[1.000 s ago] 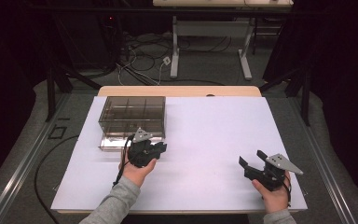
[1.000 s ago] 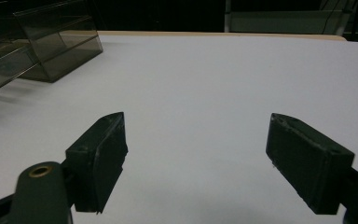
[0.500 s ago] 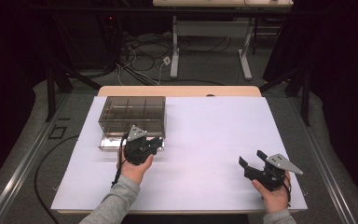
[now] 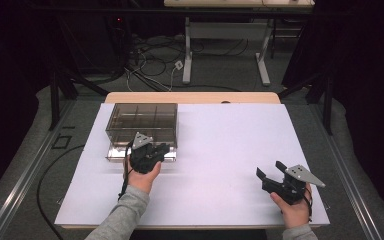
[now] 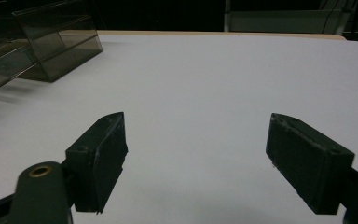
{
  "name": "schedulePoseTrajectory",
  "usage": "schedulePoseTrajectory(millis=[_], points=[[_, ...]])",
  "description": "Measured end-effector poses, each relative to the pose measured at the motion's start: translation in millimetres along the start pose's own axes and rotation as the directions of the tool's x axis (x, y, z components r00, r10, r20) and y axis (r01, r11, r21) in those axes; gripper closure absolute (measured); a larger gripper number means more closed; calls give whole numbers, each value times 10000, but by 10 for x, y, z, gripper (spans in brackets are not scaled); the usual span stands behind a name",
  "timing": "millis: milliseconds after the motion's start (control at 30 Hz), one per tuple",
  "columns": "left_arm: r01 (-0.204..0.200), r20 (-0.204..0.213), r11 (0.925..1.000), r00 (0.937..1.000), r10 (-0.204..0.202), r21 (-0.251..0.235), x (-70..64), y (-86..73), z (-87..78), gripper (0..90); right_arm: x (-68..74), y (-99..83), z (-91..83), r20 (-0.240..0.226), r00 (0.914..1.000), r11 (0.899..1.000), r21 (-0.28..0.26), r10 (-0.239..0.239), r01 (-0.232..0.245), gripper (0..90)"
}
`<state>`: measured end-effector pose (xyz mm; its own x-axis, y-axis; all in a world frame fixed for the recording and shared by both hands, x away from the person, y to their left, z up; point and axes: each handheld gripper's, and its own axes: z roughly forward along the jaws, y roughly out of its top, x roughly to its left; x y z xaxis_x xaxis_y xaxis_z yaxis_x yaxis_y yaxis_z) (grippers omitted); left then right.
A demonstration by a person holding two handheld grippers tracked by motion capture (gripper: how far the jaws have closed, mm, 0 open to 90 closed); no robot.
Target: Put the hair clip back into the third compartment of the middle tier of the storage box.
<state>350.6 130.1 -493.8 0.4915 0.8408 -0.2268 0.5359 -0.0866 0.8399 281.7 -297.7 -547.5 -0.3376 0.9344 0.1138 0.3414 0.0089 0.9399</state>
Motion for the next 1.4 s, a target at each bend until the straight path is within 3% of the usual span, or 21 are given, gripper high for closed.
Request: schedulePoseTrajectory(millis=[767,1400], points=[[329,-647,9994,9973,-337,-138,98,-77,174,796,-4,0,1,-22,10000,10000,16,-20,20,199],[548,-820,9985,9951,-550,-43,149,-114,241,793,-5,2,4,-62,10000,10000,-1,-39,39,199]])
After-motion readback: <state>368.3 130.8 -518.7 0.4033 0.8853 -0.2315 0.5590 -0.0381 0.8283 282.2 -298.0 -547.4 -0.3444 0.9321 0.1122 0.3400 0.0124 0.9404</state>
